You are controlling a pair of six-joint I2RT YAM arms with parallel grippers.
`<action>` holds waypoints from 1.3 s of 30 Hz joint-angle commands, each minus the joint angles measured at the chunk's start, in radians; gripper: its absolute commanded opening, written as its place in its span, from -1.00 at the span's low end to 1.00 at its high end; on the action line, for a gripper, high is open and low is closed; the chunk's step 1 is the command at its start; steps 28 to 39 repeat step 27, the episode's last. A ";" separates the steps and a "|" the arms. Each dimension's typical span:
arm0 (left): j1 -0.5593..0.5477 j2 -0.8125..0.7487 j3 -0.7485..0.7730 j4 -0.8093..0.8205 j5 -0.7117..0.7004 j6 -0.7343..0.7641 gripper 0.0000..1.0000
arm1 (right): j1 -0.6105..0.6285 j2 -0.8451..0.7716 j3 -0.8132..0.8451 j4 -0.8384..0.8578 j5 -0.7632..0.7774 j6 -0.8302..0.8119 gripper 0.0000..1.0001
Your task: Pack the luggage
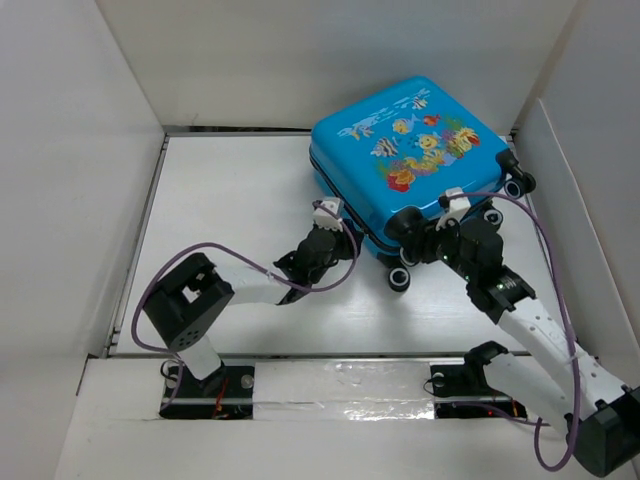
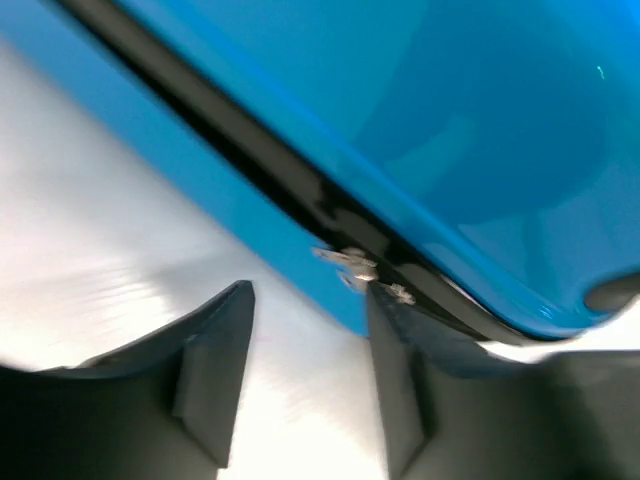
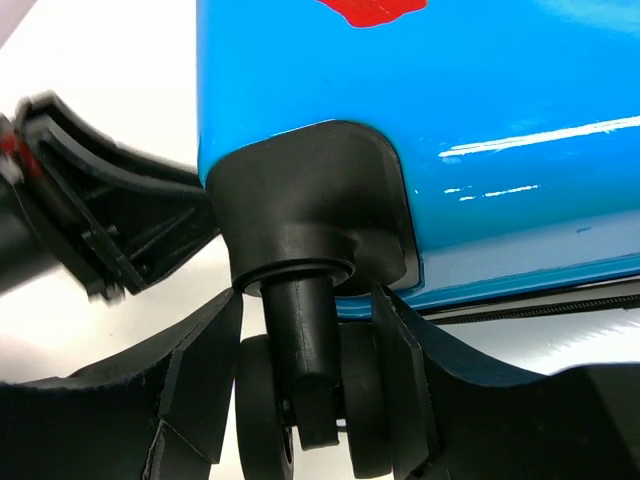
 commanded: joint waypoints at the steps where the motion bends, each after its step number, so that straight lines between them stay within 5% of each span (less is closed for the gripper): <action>1: 0.027 -0.135 -0.041 -0.007 -0.082 -0.008 -0.04 | 0.071 0.028 0.039 0.050 0.043 0.053 -1.00; 9: 0.050 -0.511 -0.127 -0.272 -0.310 -0.076 0.92 | 0.287 0.194 0.177 0.149 0.118 0.093 -0.87; 11: 0.050 -0.609 -0.138 -0.349 -0.330 -0.117 0.98 | 0.361 0.223 0.225 0.145 0.148 0.093 -0.30; 12: 0.050 -0.635 -0.138 -0.373 -0.326 -0.131 0.98 | 0.384 0.247 0.290 0.127 0.198 0.088 0.45; 13: 0.050 -0.684 -0.135 -0.427 -0.321 -0.139 0.98 | 0.431 0.254 0.326 0.052 0.232 0.069 0.89; 14: 0.050 -0.706 -0.120 -0.456 -0.304 -0.145 0.98 | 0.451 0.254 0.358 0.021 0.278 0.059 0.99; 19: 0.050 -0.873 -0.071 -0.634 -0.264 -0.160 0.98 | 0.488 0.107 0.426 -0.035 0.428 0.030 1.00; 25: 0.020 -1.076 -0.144 -0.559 -0.192 -0.119 0.98 | 0.488 -0.054 0.387 -0.068 0.470 0.038 1.00; 39: 0.020 -1.079 -0.132 -0.576 -0.189 -0.124 0.98 | 0.488 -0.058 0.380 -0.085 0.484 0.041 1.00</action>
